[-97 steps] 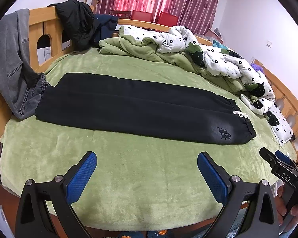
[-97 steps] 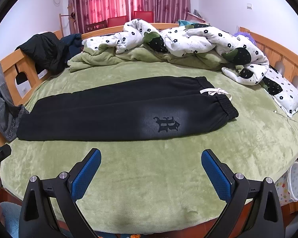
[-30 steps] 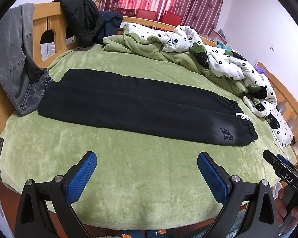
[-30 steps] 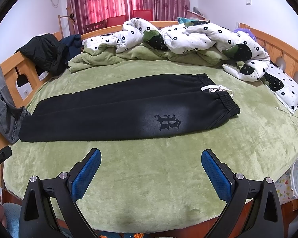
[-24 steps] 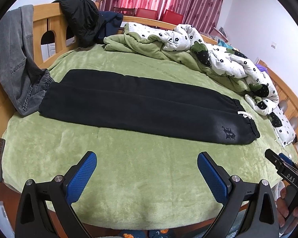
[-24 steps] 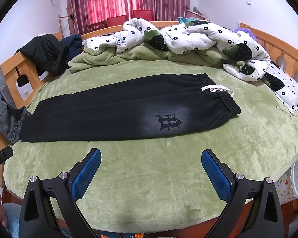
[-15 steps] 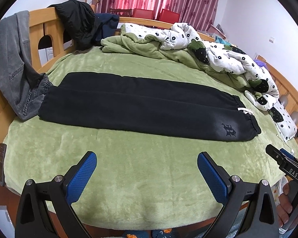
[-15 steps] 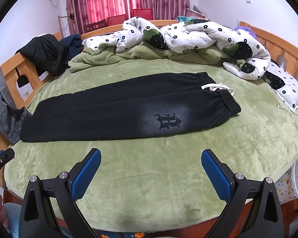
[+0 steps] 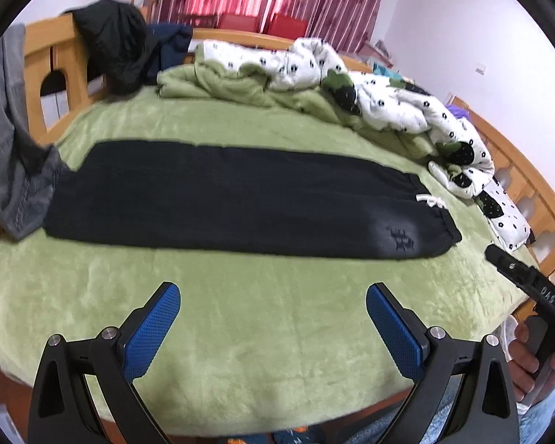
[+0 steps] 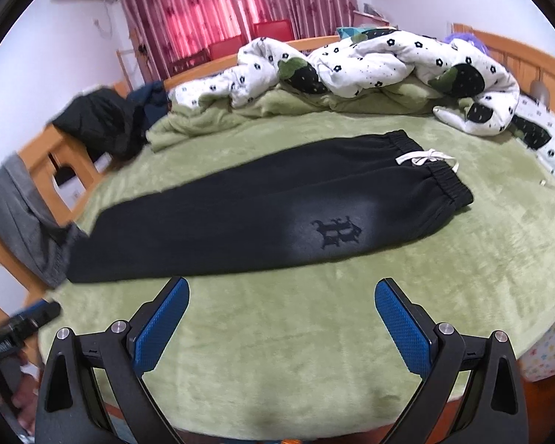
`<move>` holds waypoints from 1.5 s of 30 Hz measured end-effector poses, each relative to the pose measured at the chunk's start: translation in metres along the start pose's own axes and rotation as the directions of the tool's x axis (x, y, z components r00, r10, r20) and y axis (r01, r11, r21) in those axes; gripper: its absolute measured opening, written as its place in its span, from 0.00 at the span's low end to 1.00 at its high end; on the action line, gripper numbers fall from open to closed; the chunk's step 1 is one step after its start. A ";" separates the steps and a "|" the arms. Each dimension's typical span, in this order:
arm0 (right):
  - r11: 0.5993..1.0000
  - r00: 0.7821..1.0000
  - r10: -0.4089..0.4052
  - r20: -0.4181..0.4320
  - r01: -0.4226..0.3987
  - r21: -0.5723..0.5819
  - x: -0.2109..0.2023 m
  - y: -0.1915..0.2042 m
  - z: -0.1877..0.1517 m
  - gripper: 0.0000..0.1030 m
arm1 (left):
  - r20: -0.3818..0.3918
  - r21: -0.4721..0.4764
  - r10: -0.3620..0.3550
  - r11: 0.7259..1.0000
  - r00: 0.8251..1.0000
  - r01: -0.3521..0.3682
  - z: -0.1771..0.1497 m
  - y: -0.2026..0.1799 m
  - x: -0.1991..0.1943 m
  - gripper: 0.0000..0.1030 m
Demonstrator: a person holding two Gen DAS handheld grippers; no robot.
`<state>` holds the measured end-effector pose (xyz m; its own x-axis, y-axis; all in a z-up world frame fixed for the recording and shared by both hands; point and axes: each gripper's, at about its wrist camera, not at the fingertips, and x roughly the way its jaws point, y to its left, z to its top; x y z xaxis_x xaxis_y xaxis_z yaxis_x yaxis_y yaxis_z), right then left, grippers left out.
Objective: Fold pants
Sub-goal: 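Move both tools down toward the long edge of the black sweatpants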
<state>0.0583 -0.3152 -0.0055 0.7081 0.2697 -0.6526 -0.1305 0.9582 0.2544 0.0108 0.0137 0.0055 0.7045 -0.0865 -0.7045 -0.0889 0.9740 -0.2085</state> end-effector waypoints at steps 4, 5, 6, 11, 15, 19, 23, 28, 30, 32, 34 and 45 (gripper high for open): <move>0.998 0.997 0.056 0.058 -0.057 0.006 -0.009 -0.002 0.015 0.97 | 0.045 0.041 0.048 0.998 0.998 -0.050 0.018 0.009 -0.007 0.98; 0.998 0.997 0.055 0.059 -0.055 0.001 -0.009 -0.001 0.019 0.97 | 0.057 0.044 0.062 0.997 0.996 -0.064 0.022 0.013 -0.008 0.98; 0.999 0.997 0.051 0.060 -0.051 -0.003 -0.009 -0.001 0.022 0.97 | 0.067 0.047 0.075 0.996 0.995 -0.078 0.025 0.017 -0.007 0.98; 0.999 0.999 0.028 0.031 -0.028 0.018 0.007 -0.016 0.041 0.97 | 0.059 0.049 0.101 0.993 0.993 -0.104 0.026 0.040 0.011 0.98; 0.999 0.998 -0.032 0.049 0.032 0.012 0.019 -0.029 0.046 0.97 | 0.038 0.026 0.133 0.991 0.990 -0.135 0.014 0.061 0.037 0.98; 0.990 0.988 -0.136 0.079 0.139 -0.032 0.032 -0.038 0.045 0.97 | -0.022 -0.020 0.148 0.989 0.989 -0.148 0.000 0.082 0.065 0.98; 0.989 0.991 -0.134 0.015 0.134 -0.056 0.052 -0.047 0.039 0.97 | -0.079 -0.091 0.138 0.985 0.987 -0.145 -0.016 0.102 0.091 0.98; 0.990 0.989 -0.143 -0.031 0.143 -0.015 0.077 -0.065 0.027 0.97 | -0.108 -0.105 0.166 0.978 0.980 -0.177 -0.029 0.117 0.109 0.98; 0.991 0.989 -0.135 -0.058 0.136 0.013 0.085 -0.069 0.024 0.96 | -0.116 -0.087 0.177 0.978 0.977 -0.188 -0.032 0.118 0.113 0.94; 0.989 0.988 -0.129 -0.087 0.134 0.059 0.095 -0.077 0.022 0.95 | -0.131 -0.070 0.192 0.977 0.973 -0.202 -0.033 0.119 0.118 0.93; 0.989 0.987 -0.127 -0.101 0.135 0.068 0.103 -0.078 0.019 0.95 | -0.136 -0.076 0.181 0.978 0.974 -0.193 -0.035 0.123 0.122 0.92; 0.973 0.973 -0.215 -0.081 0.207 -0.100 0.119 -0.050 0.010 0.94 | -0.144 -0.171 0.088 0.979 0.986 -0.112 -0.045 0.140 0.139 0.79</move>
<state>0.1561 -0.3320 -0.0890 0.6612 0.0639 -0.7475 -0.0496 0.9979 0.0414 0.0645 0.1285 -0.1519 0.5855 -0.0296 -0.8101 -0.2865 0.9273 -0.2409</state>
